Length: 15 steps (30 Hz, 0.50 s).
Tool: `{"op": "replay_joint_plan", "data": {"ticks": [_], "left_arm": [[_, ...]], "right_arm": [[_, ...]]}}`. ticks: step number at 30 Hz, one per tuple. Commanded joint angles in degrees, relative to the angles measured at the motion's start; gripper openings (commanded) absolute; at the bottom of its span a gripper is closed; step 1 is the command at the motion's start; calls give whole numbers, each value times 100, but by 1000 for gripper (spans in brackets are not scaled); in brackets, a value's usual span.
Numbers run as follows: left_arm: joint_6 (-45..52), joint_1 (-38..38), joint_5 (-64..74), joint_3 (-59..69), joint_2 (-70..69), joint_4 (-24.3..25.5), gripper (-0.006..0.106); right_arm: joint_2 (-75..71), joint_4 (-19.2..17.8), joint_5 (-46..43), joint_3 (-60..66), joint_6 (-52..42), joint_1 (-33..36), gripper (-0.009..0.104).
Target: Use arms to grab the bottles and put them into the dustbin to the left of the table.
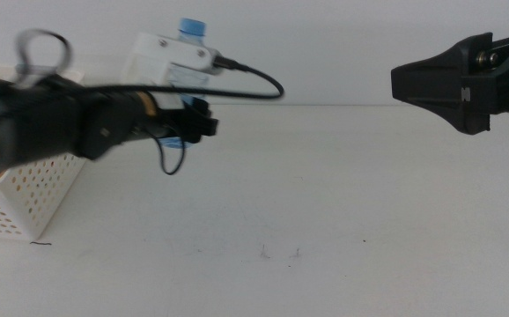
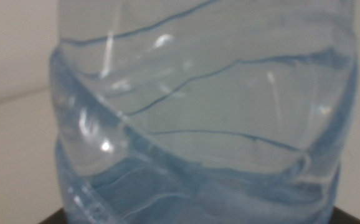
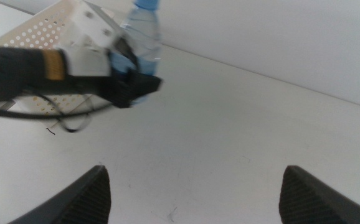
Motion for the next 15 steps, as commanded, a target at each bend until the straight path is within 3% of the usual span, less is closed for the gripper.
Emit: {"op": "replay_joint_plan", "data": {"ticks": [1, 5, 10, 15], "left_arm": [[-34, 10, 760, -15, -664, -200, -2], [688, 409, 2532, -492, -1109, -658, -2], [2437, 1628, 4579, -1736, -992, -1680, -2], [3003, 2850, 5604, -2806, -549, -1854, -2]], "right_arm": [[-32, -40, -37, -33, -16, -40, 93], [-32, -40, -37, -33, -16, -40, 93], [-32, -40, -37, -33, -16, -40, 93], [-32, -40, -37, -33, -16, -40, 93]]}}
